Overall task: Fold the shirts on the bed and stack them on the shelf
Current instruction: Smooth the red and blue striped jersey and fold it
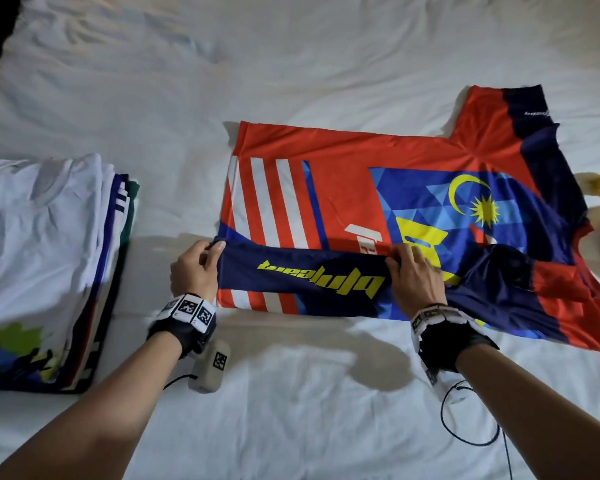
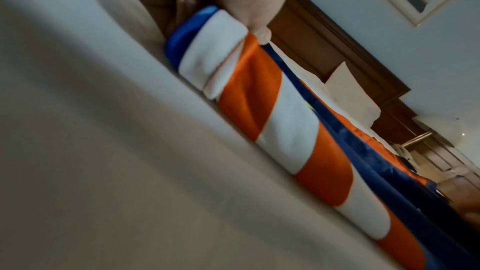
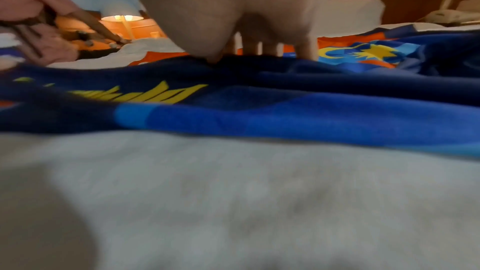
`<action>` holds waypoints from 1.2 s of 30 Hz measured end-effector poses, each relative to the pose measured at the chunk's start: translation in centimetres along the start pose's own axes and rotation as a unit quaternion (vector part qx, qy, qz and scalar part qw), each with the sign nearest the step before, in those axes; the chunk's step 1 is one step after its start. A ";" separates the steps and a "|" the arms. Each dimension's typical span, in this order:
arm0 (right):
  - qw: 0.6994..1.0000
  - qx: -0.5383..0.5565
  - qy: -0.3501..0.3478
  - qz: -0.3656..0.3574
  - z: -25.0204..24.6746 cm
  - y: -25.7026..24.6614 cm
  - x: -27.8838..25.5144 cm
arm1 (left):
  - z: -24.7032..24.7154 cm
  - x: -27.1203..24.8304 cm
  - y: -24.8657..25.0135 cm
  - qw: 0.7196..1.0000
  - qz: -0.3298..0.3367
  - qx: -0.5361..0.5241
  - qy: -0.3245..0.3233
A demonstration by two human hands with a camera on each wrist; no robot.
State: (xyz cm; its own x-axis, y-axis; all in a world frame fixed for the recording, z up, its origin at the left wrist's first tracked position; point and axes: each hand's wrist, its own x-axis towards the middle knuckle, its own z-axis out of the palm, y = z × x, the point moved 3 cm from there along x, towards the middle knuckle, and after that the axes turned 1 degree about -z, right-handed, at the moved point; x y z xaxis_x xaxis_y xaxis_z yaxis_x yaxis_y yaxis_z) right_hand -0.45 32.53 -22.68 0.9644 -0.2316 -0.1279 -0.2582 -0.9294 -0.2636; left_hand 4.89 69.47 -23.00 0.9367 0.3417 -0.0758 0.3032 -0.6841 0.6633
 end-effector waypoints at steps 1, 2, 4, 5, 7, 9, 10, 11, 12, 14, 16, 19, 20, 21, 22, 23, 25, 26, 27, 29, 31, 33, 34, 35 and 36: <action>0.999 -0.023 0.035 -0.028 0.1 -0.7 -0.8 | -0.2 -0.3 0.3 0.999 0.026 0.032 0.018; 0.995 -0.048 0.048 -0.068 0.4 -1.6 -2.0 | -0.1 -1.0 0.7 0.994 0.065 0.081 0.031; 0.985 -0.053 0.012 -0.165 1.8 -3.7 -4.8 | 1.0 -3.6 1.9 0.969 0.172 0.179 -0.013; 0.976 -0.048 -0.020 -0.210 2.7 -4.5 -6.2 | 2.1 -5.5 2.3 0.949 0.224 0.210 -0.073; 0.960 -0.056 -0.095 -0.257 4.8 -5.1 -8.4 | 4.1 -8.9 1.2 0.913 0.269 0.246 -0.184; 0.966 -0.074 -0.123 -0.214 6.0 -3.7 -9.0 | 4.6 -9.8 -1.4 0.914 0.210 0.270 -0.216; 0.978 -0.062 -0.125 -0.154 5.8 -2.5 -8.7 | 4.4 -9.7 -2.3 0.921 0.174 0.279 -0.208; 0.988 -0.042 -0.114 -0.091 5.3 -1.2 -8.2 | 4.2 -9.6 -2.6 0.925 0.149 0.291 -0.193; 0.994 -0.022 -0.095 -0.045 4.3 0.1 -7.7 | 4.0 -9.6 -2.3 0.928 0.138 0.298 -0.174; 0.998 0.007 -0.051 -0.019 1.9 2.7 -6.7 | 4.3 -10.6 0.1 0.934 0.157 0.280 -0.157; 0.999 0.013 -0.018 -0.024 -0.4 5.7 -5.3 | 6.3 -12.8 3.3 0.926 0.229 0.234 -0.191; 1.000 -0.014 -0.011 0.021 -3.3 11.5 -2.1 | 11.2 -17.4 7.4 0.878 0.322 0.209 -0.287; 0.998 -0.036 -0.025 0.038 -4.2 13.5 -0.9 | 12.9 -18.8 8.7 0.868 0.331 0.207 -0.307; 0.996 -0.063 -0.050 0.048 -5.0 15.1 0.1 | 14.4 -20.2 10.1 0.861 0.335 0.204 -0.323; 0.991 -0.090 -0.082 0.052 -5.6 16.5 1.0 | 15.7 -21.4 11.6 0.855 0.341 0.204 -0.333; 0.986 -0.112 -0.112 0.051 -6.1 17.6 1.8 | 16.9 -22.4 13.0 0.849 0.347 0.209 -0.340; 0.981 -0.124 -0.140 0.042 -6.9 19.2 3.1 | 18.6 -23.9 15.1 0.839 0.353 0.224 -0.349; 0.982 -0.121 -0.143 0.036 -7.4 19.9 3.9 | 19.1 -24.3 15.9 0.837 0.350 0.230 -0.352; 0.980 -0.118 -0.158 0.029 -8.1 20.4 4.7 | 19.5 -24.6 16.4 0.836 0.348 0.238 -0.352; 0.964 -0.137 -0.227 0.012 -9.7 20.5 6.2 | 19.9 -25.1 16.7 0.833 0.343 0.260 -0.349; 0.950 -0.187 -0.247 -0.020 -11.3 19.9 7.5 | 19.9 -25.5 16.6 0.836 0.336 0.271 -0.340; 0.965 -0.211 -0.149 -0.054 -12.4 19.2 8.4 | 20.0 -25.7 16.7 0.842 0.328 0.276 -0.327; 0.974 -0.203 -0.084 -0.059 -12.6 18.9 8.4 | 20.2 -25.9 16.9 0.847 0.320 0.279 -0.321; 0.981 -0.184 -0.030 -0.052 -12.3 18.7 8.0 | 20.3 -26.0 17.2 0.853 0.309 0.278 -0.315; 0.987 -0.154 0.004 -0.040 -11.6 18.9 7.2 | 20.6 -26.1 17.6 0.860 0.299 0.275 -0.307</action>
State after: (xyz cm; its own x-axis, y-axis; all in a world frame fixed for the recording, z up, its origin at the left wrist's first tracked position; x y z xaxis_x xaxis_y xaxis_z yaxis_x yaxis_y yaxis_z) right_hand 2.24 9.99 -17.47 0.9818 -0.1543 -0.1103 -0.1519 -0.9879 0.0300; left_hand -10.66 35.25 -24.65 0.8182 -0.4673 -0.3349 -0.3872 -0.8785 0.2797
